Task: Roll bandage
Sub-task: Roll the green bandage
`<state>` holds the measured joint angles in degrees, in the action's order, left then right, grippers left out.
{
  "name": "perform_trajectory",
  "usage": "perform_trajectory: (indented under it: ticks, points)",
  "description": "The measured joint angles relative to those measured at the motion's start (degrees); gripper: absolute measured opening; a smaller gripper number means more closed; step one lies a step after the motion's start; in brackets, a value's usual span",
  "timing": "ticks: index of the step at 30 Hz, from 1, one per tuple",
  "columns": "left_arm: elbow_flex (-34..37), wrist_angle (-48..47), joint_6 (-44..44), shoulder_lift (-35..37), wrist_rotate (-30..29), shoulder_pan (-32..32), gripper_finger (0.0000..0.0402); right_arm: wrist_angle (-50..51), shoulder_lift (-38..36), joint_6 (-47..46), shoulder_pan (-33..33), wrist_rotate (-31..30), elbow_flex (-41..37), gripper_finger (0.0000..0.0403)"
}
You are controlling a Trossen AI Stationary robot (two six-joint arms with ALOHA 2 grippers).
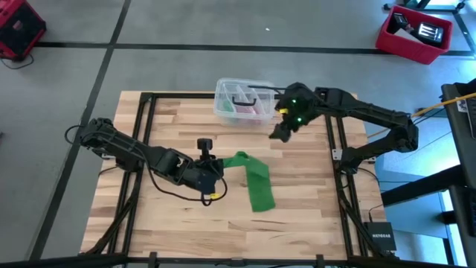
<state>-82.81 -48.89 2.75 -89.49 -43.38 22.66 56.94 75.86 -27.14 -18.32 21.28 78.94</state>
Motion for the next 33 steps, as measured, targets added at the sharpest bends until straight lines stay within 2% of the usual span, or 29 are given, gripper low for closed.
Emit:
perform_trajectory:
  ticks: [2,3,7,9,14,16,18,20,23,28,30,33]
  points:
    - [0.0,-1.61,1.69,0.0,0.94,-0.05,0.0001,1.94,-0.82,1.75,1.46,3.5,-0.14,0.0257]
    - [0.0,-2.04,2.52,0.0,1.28,-0.05,0.0001,1.53,-1.32,1.77,3.3,2.05,-0.65,0.0257]
    - [0.0,-2.69,4.23,0.0,1.62,-0.07,0.0001,-3.32,-1.69,3.33,14.55,-12.53,-5.28,0.0257]
    - [0.0,-3.04,5.57,0.0,1.64,-0.07,0.0001,-8.1,-1.62,3.18,21.42,-22.35,-9.45,0.0257]
    - [0.0,-2.86,7.8,0.0,1.64,-0.83,0.0001,-35.74,-1.16,2.12,37.44,-42.58,-25.03,0.0257]
    - [0.0,-2.53,8.7,0.0,1.62,-1.33,0.0001,-50.96,0.41,2.77,41.3,-46.99,-31.81,0.0257]
    - [0.0,-2.24,9.08,0.0,1.41,-1.86,0.0001,-65.06,3.39,6.25,42.77,-48.25,-36.85,0.0257]
    - [0.0,-1.72,9.33,0.0,1.19,-2.41,0.0001,-75.17,7.46,12.03,43.21,-46.24,-39.5,0.0257]
    - [0.0,-0.73,9.11,0.0,1.14,-3.07,0.0001,-82.61,14.0,21.67,43.08,-47.12,-39.45,0.0257]
    - [0.0,0.59,8.4,0.0,0.99,-3.7,0.0001,-83.9,22.85,32.2,40.68,-50.23,-35.24,0.0257]
    - [0.0,0.84,8.27,0.0,0.99,-3.7,0.0001,-83.48,25.18,33.92,39.03,-50.99,-33.67,0.0257]
    - [0.0,0.72,7.67,0.0,0.99,-3.56,0.0001,-77.6,27.23,34.13,36.77,-55.75,-31.4,0.0257]
